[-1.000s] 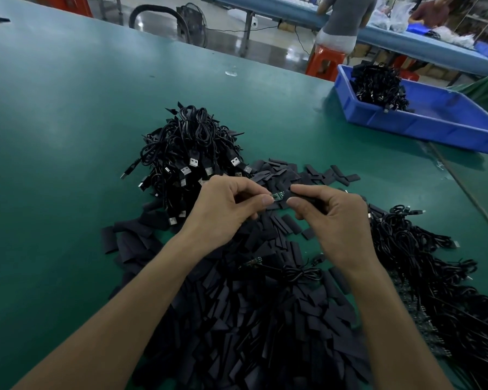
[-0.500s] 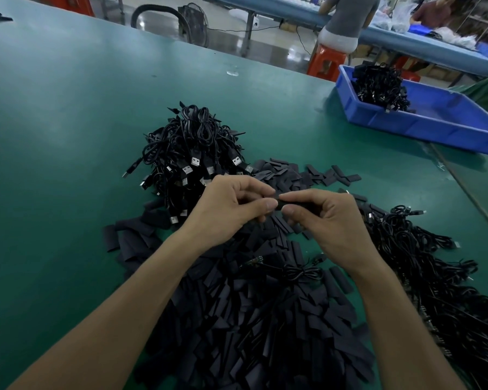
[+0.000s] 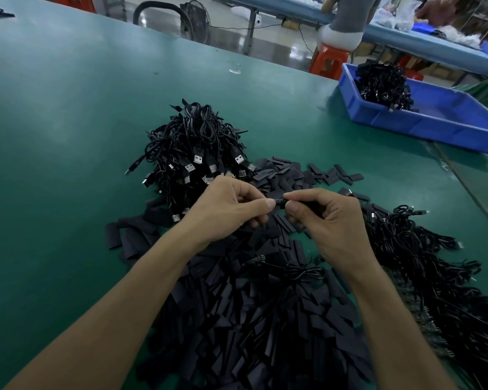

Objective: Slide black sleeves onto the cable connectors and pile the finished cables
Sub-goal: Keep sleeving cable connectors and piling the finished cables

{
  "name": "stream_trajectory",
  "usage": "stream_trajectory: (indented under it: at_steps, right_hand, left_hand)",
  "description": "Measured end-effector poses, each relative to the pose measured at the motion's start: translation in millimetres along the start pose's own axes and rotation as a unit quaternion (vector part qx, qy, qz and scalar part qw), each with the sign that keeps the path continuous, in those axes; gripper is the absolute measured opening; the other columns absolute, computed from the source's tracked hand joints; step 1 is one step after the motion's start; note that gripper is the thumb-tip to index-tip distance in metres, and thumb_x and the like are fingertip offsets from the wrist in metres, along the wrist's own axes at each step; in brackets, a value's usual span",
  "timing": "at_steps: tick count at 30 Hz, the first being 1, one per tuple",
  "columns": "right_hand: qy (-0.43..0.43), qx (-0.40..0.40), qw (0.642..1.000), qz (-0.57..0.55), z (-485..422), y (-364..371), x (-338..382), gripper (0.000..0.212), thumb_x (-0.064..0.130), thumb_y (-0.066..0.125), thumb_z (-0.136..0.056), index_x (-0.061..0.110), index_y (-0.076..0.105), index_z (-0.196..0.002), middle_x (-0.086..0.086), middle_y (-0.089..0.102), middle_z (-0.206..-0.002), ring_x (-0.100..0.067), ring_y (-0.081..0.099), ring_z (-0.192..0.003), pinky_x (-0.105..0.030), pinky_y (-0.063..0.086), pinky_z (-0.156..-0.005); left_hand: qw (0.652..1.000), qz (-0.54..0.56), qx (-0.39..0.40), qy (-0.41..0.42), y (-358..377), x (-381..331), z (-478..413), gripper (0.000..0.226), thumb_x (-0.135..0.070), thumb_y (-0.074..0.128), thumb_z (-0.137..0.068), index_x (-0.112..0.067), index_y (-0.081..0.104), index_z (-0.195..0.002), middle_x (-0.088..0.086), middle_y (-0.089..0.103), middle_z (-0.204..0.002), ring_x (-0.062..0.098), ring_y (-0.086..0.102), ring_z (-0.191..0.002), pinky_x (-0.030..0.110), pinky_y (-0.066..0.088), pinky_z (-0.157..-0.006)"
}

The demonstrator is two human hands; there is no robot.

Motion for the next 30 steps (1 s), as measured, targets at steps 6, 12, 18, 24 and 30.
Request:
stream_trajectory:
  at_steps: [6, 12, 18, 24, 30]
  right_hand:
    - [-0.003, 0.014, 1.000, -0.015, -1, -1, 6, 0.021, 0.031, 0.075, -0.079, 0.037, 0.073, -0.099, 0.017, 0.075, -0.083, -0.005, 0.069, -0.071, -0.015, 0.052, -0.067]
    - [-0.003, 0.004, 1.000, -0.014, 2, -1, 4, 0.018, 0.019, 0.075, -0.085, 0.032, 0.074, -0.098, 0.013, 0.074, -0.078, -0.008, 0.069, -0.069, -0.017, 0.053, -0.068]
    - [0.013, 0.018, 0.999, -0.027, 2, -1, 6, 0.017, 0.021, 0.075, -0.083, 0.026, 0.076, -0.099, 0.012, 0.074, -0.078, -0.007, 0.068, -0.069, -0.018, 0.052, -0.068]
    - [0.018, 0.012, 0.999, -0.038, 2, -3, 9, 0.022, 0.021, 0.076, -0.082, 0.030, 0.075, -0.102, 0.015, 0.075, -0.082, -0.004, 0.070, -0.073, -0.014, 0.052, -0.068]
    - [0.029, -0.116, 0.993, -0.020, 1, 5, 9, 0.038, 0.019, 0.082, -0.082, 0.041, 0.064, -0.107, 0.008, 0.075, -0.083, -0.012, 0.071, -0.076, -0.036, 0.058, -0.073]
  left_hand:
    - [1.000, 0.029, 0.001, 0.009, 4, 0, 0, 0.015, -0.022, 0.072, -0.091, -0.015, 0.074, -0.078, 0.000, 0.074, -0.069, 0.007, 0.066, -0.061, 0.015, 0.051, -0.061]
    - [0.999, 0.038, 0.025, 0.010, 5, -1, 1, 0.012, -0.016, 0.071, -0.092, -0.014, 0.074, -0.081, 0.000, 0.075, -0.070, 0.007, 0.066, -0.062, 0.014, 0.051, -0.062]
    - [0.998, 0.032, 0.043, 0.011, 5, -2, 1, 0.011, -0.011, 0.070, -0.093, -0.012, 0.074, -0.083, 0.002, 0.075, -0.072, 0.008, 0.067, -0.064, 0.015, 0.052, -0.063]
    - [0.999, 0.014, 0.033, 0.015, 6, -1, 2, 0.010, -0.017, 0.069, -0.094, -0.013, 0.076, -0.087, 0.002, 0.076, -0.077, 0.014, 0.071, -0.070, 0.023, 0.056, -0.067]
    - [0.998, -0.042, -0.015, 0.032, 11, -1, 3, 0.019, -0.031, 0.069, -0.094, -0.022, 0.077, -0.079, 0.003, 0.076, -0.075, 0.042, 0.069, -0.079, 0.059, 0.057, -0.076]
Point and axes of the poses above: each hand's wrist, its own z-axis away from the middle knuckle, its own y-axis out of the palm, x = y × z, the point moved 2 cm from there along -z, towards the middle knuckle
